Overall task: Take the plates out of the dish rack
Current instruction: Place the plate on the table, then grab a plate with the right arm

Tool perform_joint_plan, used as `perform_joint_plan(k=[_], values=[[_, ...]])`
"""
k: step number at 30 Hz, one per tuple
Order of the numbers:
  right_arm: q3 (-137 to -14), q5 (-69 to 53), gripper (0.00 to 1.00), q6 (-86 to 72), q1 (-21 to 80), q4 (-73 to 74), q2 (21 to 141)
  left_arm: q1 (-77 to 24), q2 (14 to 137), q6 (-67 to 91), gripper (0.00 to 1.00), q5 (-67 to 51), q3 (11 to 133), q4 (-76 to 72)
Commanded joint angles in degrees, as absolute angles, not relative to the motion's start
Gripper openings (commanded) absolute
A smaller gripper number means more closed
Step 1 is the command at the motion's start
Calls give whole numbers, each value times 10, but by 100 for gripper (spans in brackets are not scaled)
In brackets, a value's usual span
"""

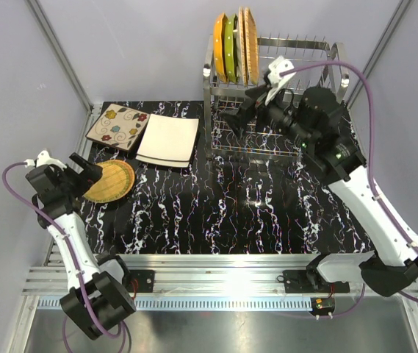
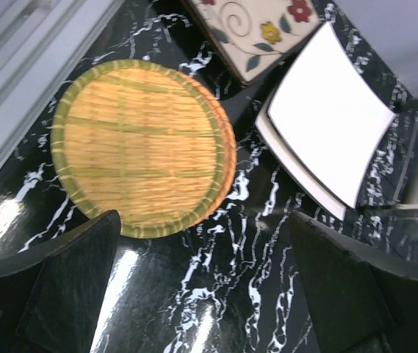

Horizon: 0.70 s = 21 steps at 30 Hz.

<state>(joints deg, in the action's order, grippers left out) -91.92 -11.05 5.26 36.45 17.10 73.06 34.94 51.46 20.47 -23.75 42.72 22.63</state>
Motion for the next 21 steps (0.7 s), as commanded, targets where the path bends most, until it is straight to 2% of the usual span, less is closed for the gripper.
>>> perform_joint_plan(k=[1,8,21], values=[[-994,-99,100,4,337,211,765,345,514,217,99,-292,464,217],[-1177,-125,99,-52,262,279,858,329,495,196,99,-327,492,233],[-1365,-131,93,-110,177,341,982,277,425,172,99,-349,513,272]])
